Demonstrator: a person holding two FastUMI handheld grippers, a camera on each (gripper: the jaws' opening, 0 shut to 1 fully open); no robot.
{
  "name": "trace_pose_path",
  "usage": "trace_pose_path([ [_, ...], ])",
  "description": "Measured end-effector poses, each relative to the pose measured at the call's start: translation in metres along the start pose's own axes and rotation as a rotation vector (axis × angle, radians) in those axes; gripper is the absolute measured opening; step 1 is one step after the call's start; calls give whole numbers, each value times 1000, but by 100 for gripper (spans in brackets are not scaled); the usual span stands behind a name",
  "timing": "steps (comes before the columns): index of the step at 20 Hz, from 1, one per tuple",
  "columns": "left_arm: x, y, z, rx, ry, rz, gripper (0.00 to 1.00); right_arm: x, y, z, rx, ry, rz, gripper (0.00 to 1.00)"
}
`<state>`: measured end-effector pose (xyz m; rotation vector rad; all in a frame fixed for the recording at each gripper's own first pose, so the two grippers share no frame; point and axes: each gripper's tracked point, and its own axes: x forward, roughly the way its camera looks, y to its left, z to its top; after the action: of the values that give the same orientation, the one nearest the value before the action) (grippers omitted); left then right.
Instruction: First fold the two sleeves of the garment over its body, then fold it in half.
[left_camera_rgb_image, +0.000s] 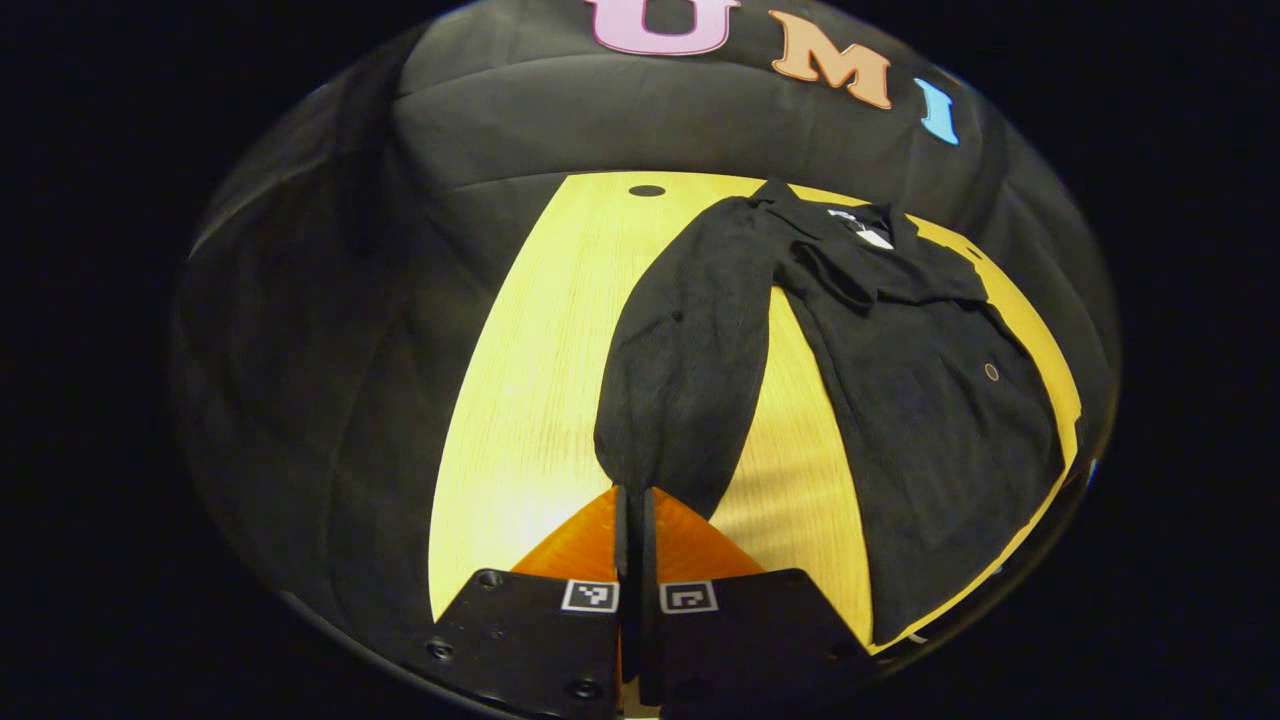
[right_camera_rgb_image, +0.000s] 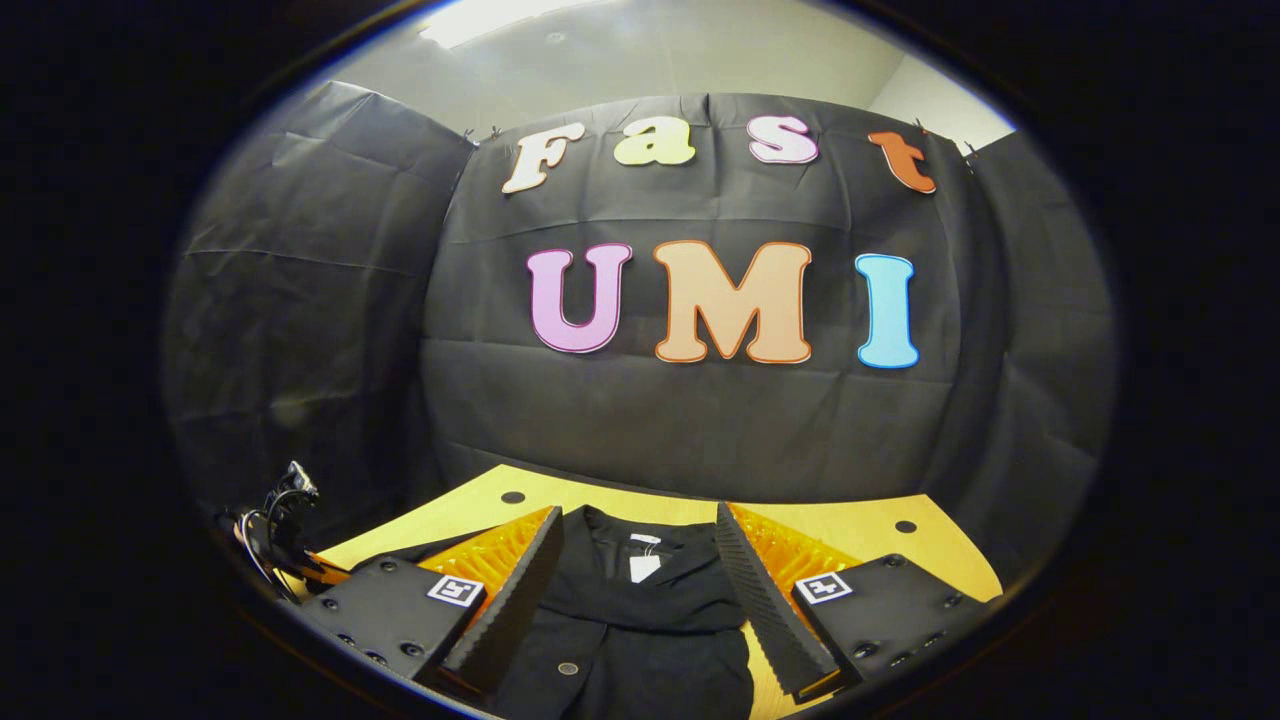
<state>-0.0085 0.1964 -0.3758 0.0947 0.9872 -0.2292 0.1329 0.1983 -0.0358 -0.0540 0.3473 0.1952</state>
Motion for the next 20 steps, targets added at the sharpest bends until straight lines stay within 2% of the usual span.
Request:
trace_pose_path([
  [4, -3, -3, 3, -2, 1, 3, 0, -3, 4, -4, 9, 17, 5, 97],
  [6, -10, -8, 19, -3, -40, 5, 0, -6, 0, -4, 0, 16, -3, 97],
  [14, -38, -34, 119, 73, -199, 26, 0, -4, -18, 0, 2, 13, 11, 97],
  [20, -42, -82, 177, 155, -269, -9, 0, -3, -45, 4, 38, 0, 9, 97],
])
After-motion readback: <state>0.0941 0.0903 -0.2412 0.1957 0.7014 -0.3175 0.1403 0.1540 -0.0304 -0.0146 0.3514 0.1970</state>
